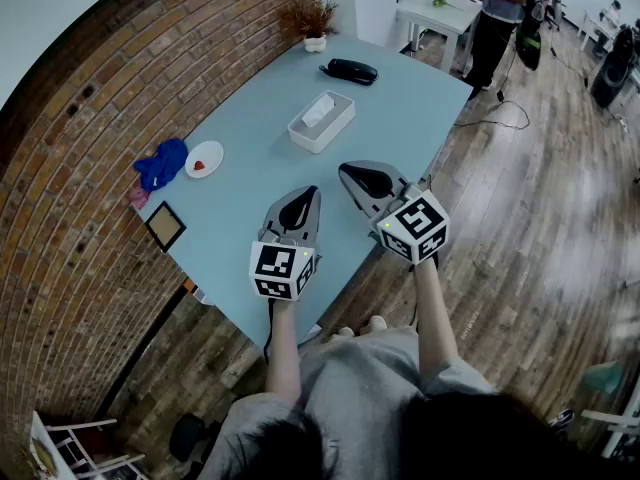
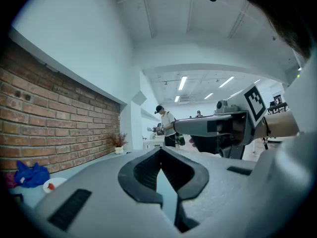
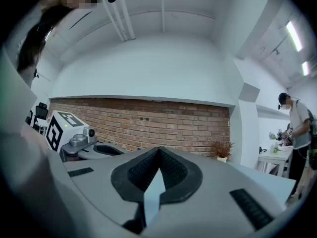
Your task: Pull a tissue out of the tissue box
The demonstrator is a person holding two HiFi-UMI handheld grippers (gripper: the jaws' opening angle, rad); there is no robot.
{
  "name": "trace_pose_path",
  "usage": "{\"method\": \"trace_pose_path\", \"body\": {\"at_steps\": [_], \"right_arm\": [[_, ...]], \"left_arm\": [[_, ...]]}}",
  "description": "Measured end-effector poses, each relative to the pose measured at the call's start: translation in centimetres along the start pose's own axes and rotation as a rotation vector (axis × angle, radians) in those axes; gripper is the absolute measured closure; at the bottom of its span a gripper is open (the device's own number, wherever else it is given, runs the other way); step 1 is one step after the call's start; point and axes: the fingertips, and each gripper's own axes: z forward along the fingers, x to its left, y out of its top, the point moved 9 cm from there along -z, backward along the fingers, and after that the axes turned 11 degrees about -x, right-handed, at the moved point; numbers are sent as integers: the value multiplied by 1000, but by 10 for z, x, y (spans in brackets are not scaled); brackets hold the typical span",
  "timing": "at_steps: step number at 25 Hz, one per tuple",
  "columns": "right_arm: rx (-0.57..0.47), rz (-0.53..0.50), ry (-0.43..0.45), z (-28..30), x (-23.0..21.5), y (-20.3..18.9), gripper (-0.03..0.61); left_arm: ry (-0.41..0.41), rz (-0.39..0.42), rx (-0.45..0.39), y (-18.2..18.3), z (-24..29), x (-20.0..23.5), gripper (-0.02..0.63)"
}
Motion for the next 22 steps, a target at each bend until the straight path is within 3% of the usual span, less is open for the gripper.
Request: {"method": "trace_pose_path", "body": {"at_steps": [13, 19, 22], "right_arm": [[4, -13, -2, 0, 2, -2, 578], [40, -41, -43, -12, -6, -1, 578], [48, -51, -50, -24, -17, -2, 578]], "left_arm": [[-15, 46, 32, -2, -2, -5, 611], [-50, 82, 128, -3, 7, -18, 611], [-56, 91, 98, -3, 20, -28, 611]]}}
